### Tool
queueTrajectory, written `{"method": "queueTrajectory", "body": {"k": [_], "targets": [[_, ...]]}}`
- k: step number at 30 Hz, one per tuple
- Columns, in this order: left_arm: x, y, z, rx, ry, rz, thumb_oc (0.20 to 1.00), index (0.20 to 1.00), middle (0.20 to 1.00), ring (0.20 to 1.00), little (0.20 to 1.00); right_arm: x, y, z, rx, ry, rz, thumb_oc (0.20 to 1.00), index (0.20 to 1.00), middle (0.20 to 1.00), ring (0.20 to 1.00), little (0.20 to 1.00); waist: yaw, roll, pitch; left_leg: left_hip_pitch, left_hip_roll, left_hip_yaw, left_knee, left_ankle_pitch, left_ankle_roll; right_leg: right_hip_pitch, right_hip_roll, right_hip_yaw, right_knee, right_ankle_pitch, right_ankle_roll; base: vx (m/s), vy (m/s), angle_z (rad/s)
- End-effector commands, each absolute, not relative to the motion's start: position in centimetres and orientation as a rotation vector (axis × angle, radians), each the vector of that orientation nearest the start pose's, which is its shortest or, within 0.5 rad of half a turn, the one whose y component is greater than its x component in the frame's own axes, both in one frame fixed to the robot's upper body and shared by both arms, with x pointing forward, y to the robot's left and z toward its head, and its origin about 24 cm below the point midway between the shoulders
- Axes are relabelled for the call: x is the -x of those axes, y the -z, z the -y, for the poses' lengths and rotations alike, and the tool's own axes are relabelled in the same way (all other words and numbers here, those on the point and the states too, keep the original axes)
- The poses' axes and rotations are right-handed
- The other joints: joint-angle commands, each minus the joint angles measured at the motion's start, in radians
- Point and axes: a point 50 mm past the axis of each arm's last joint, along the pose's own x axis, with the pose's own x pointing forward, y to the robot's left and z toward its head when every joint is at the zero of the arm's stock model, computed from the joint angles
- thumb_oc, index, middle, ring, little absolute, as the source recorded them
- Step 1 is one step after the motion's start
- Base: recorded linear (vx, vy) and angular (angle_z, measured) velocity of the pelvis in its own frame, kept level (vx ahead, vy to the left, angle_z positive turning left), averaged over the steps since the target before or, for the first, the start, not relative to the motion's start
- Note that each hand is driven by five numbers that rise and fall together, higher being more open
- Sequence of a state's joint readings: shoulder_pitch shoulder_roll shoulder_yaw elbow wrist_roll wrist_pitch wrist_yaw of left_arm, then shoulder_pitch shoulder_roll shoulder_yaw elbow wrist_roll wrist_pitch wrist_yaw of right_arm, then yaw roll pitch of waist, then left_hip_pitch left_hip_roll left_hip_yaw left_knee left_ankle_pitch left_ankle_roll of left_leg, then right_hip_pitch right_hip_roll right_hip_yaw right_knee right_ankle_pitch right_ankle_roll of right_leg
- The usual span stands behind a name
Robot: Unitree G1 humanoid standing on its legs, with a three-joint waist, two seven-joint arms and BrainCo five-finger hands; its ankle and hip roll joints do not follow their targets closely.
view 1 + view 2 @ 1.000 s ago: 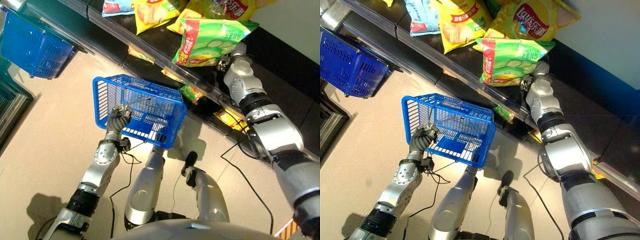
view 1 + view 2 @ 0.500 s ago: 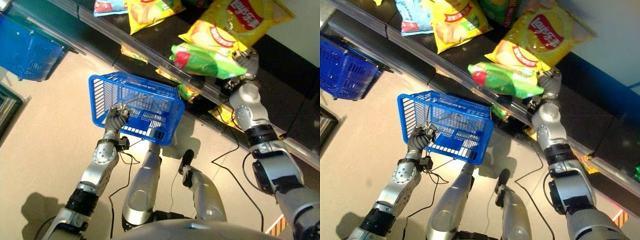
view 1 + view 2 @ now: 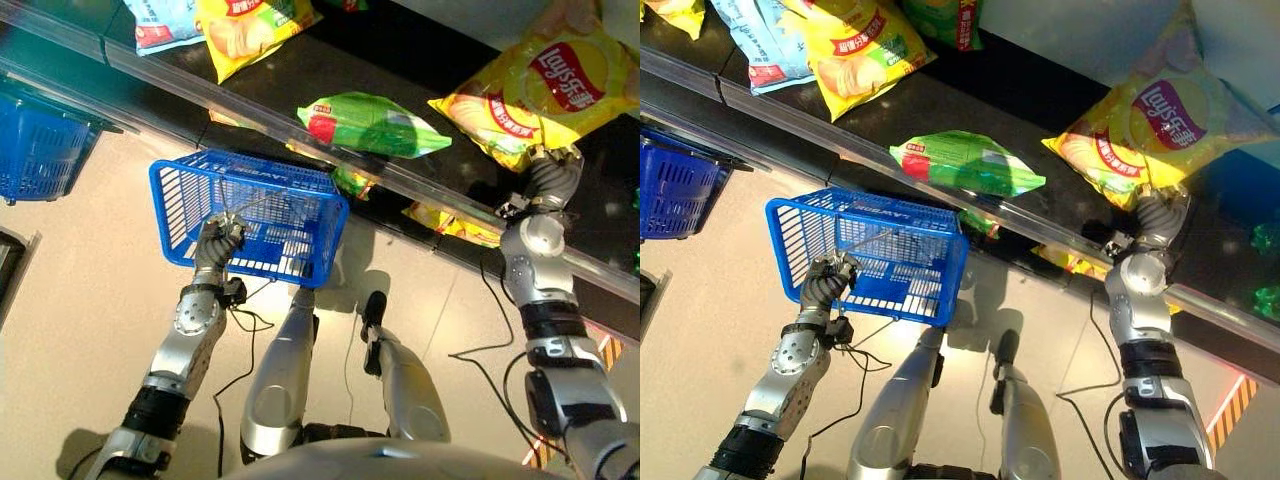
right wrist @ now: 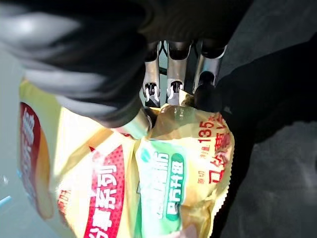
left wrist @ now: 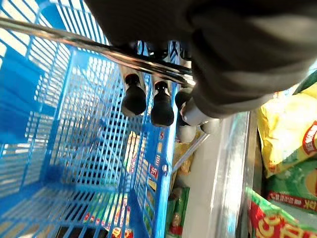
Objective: Pick up the snacks into the basket
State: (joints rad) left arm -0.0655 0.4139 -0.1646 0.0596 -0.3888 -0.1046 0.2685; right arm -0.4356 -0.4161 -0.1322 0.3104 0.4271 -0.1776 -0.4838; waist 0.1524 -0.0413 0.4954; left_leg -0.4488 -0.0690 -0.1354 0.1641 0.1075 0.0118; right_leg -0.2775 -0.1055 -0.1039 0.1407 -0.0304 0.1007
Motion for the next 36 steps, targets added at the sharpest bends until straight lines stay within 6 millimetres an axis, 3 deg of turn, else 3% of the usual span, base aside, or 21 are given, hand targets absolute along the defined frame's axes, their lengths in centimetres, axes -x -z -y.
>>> {"method": "queueTrajectory", "body": {"k": [1,6,9,13,19,21,23,24,25,27,28,30,33,34,36], "targets": [[-25.4,-10.1,-21.1,0.060,-0.141,0.294,0.200,0.200,0.200,0.200,0.200,-30.1,-16.9,28.1,-0.133,0.616,0.547,0.200,0.200,0.200,0.200,0.200,-0.026,-0.065,-0.101,-0.012,-0.051,0.022,0.171,-0.221,0.010,-0.001,-0.104,0.090,-0.152,0.166,0.097,0.02,0.048,-0.06],[-24.8,-9.9,-22.4,0.036,-0.182,0.287,0.200,0.200,0.200,0.200,0.200,-29.5,-16.3,26.1,-0.143,0.501,0.554,0.200,0.200,0.200,0.200,0.200,-0.041,-0.081,-0.101,-0.009,-0.028,0.060,0.191,-0.232,0.013,-0.015,-0.090,0.104,-0.145,0.184,0.111,-0.01,0.048,-0.20],[-24.5,-9.8,-22.9,0.043,-0.200,0.282,0.200,0.200,0.200,0.200,0.200,-28.5,-15.4,24.5,-0.154,0.380,0.542,0.200,0.200,0.200,0.200,0.200,-0.043,-0.071,-0.093,0.007,0.005,0.071,0.190,-0.227,0.016,0.026,-0.077,0.099,-0.082,0.138,0.098,-0.06,-0.012,-0.65],[-24.3,-9.7,-23.1,0.044,-0.192,0.271,0.200,0.200,0.200,0.200,0.200,-27.9,-14.9,23.9,-0.116,0.325,0.526,0.200,0.200,0.200,0.200,0.200,-0.043,-0.048,-0.124,0.010,0.032,0.080,0.138,-0.186,0.014,0.094,-0.092,0.122,-0.031,0.083,0.078,-0.15,-0.031,-0.19],[-24.2,-9.4,-23.1,0.043,-0.158,0.244,0.200,0.200,0.200,0.200,0.200,-27.0,-13.5,24.0,-0.075,0.298,0.466,0.200,0.200,0.200,0.200,0.200,-0.046,-0.057,-0.196,0.009,0.037,0.080,0.090,-0.123,-0.009,0.193,-0.116,0.213,-0.007,0.103,0.103,-0.11,-0.172,-0.23],[-24.4,-9.0,-22.8,0.049,-0.135,0.224,0.200,0.200,0.200,0.200,0.200,-26.4,-13.0,24.1,-0.067,0.293,0.448,0.200,0.200,0.200,0.200,0.200,-0.052,-0.047,-0.232,-0.009,0.050,0.080,0.070,-0.080,-0.039,0.225,-0.104,0.216,-0.027,0.015,0.107,-0.17,-0.217,0.07],[-24.1,-8.6,-22.8,0.058,-0.135,0.209,0.200,0.200,0.200,0.200,0.200,-26.5,-12.6,23.5,-0.052,0.253,0.428,0.200,0.200,0.200,0.200,0.200,-0.050,-0.024,-0.245,-0.004,0.080,0.083,0.030,-0.032,-0.070,0.217,-0.073,0.179,-0.022,-0.087,0.081,-0.18,-0.215,0.07],[-24.1,-8.6,-22.8,0.059,-0.136,0.208,0.200,0.200,0.200,0.200,0.200,-26.5,-12.6,23.5,-0.051,0.252,0.427,0.200,0.200,0.200,0.200,0.200,-0.052,-0.023,-0.244,-0.001,0.081,0.081,0.025,-0.029,-0.072,0.216,-0.071,0.178,-0.018,-0.088,0.079,-0.26,-0.288,0.09],[-23.9,-8.0,-22.5,0.088,-0.133,0.185,0.200,0.200,0.200,0.200,0.200,-26.6,-11.7,23.0,-0.046,0.223,0.382,0.200,0.200,0.200,0.200,0.200,-0.057,-0.006,-0.249,0.007,0.102,0.072,-0.021,0.023,-0.090,0.213,-0.036,0.160,-0.018,-0.126,0.049,-0.26,-0.277,0.15],[-23.6,-7.6,-22.4,0.118,-0.134,0.170,0.200,0.200,0.200,0.200,0.200,-26.6,-11.5,22.6,-0.017,0.182,0.361,0.200,0.200,0.200,0.200,0.200,-0.063,0.020,-0.249,0.021,0.132,0.048,-0.101,0.095,-0.129,0.202,0.022,0.147,-0.012,-0.150,0.022,-0.29,-0.330,0.05],[-23.4,-7.3,-22.3,0.137,-0.135,0.159,0.200,0.200,0.200,0.200,0.200,-26.4,-11.2,22.5,-0.004,0.169,0.346,0.200,0.200,0.200,0.200,0.200,-0.069,0.029,-0.247,0.033,0.139,0.051,-0.125,0.097,-0.133,0.197,0.037,0.135,-0.003,-0.154,0.013,-0.22,-0.250,-0.06],[-23.6,-6.9,-21.8,0.158,-0.121,0.145,0.200,0.200,0.200,0.200,0.200,-26.1,-10.7,22.6,0.043,0.152,0.320,0.200,0.200,0.200,0.200,0.200,-0.087,0.038,-0.231,0.048,0.142,0.064,-0.141,0.087,-0.144,0.200,0.056,0.117,0.016,-0.160,-0.004,-0.23,-0.196,0.00],[-23.8,-6.9,-21.0,0.180,-0.076,0.151,0.200,0.200,0.200,0.200,0.200,-26.1,-10.3,22.3,0.064,0.110,0.295,0.200,0.200,0.200,0.200,0.200,-0.116,0.024,-0.218,0.109,0.086,0.067,0.024,-0.015,-0.101,0.195,0.055,0.115,0.017,-0.126,-0.016,-0.29,-0.139,0.25],[-23.8,-6.9,-21.0,0.181,-0.076,0.151,0.200,0.200,0.200,0.200,0.200,-26.1,-10.3,22.3,0.065,0.110,0.295,0.200,0.200,0.200,0.200,0.200,-0.116,0.026,-0.219,0.106,0.087,0.067,0.026,-0.015,-0.101,0.194,0.057,0.115,0.015,-0.123,-0.016,-0.27,-0.103,0.34],[-23.8,-6.5,-20.6,0.216,-0.061,0.142,0.200,0.200,0.200,0.200,0.200,-25.8,-9.3,22.0,0.069,0.074,0.250,0.200,0.200,0.200,0.200,0.200,-0.133,-0.004,-0.246,0.184,0.035,0.067,0.160,-0.160,-0.072,0.196,0.027,0.115,-0.031,-0.074,-0.014,-0.24,-0.062,0.23]]}}
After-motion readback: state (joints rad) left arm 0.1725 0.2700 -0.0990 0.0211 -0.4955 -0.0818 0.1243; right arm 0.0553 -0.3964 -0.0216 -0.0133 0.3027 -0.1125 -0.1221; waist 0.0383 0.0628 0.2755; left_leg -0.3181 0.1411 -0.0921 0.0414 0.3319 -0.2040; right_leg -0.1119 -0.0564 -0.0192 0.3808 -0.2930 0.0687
